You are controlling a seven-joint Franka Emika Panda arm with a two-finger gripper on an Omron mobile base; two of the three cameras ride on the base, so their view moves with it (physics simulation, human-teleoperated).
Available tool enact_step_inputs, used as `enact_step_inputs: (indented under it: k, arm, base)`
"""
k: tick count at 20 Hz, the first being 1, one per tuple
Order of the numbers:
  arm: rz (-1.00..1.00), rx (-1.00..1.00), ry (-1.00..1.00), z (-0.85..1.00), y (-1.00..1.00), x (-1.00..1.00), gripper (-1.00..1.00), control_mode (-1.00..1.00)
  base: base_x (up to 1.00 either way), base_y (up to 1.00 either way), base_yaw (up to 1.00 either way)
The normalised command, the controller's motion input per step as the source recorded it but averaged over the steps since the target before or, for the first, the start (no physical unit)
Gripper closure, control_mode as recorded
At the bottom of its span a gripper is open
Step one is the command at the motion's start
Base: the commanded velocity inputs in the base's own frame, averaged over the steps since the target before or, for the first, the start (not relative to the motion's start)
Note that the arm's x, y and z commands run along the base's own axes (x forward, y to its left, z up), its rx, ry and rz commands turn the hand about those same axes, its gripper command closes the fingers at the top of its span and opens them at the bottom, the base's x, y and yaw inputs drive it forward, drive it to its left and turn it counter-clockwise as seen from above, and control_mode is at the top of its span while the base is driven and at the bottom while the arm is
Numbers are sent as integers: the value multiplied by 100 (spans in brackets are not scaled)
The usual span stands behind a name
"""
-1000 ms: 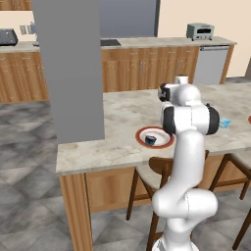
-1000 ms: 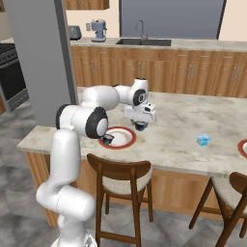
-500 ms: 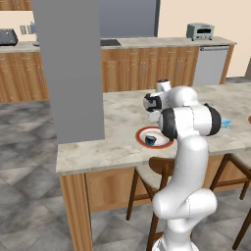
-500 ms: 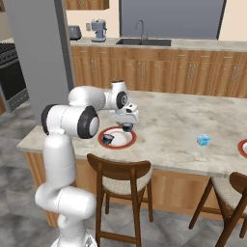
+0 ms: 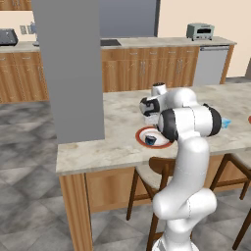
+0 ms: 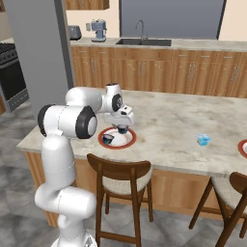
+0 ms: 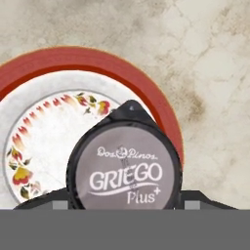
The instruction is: Place two yogurt containers on each plate.
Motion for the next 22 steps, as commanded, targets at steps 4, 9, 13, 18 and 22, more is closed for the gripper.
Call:
enact_step_inputs:
  k: [4,9,13,18,22]
  arm:
    - [0,0,0,-12,0,0,100,-100]
    - [0,0,0,-13,0,0,100,-100]
    - [0,0,0,-16,2,0,100,-100]
    - [0,0,0,-18,1,0,100,-100]
    - [0,0,0,-16,1,0,100,-100]
  base:
    - [0,0,0]
    - [0,0,0]
    - [0,0,0]
    - [0,0,0]
    - [0,0,0]
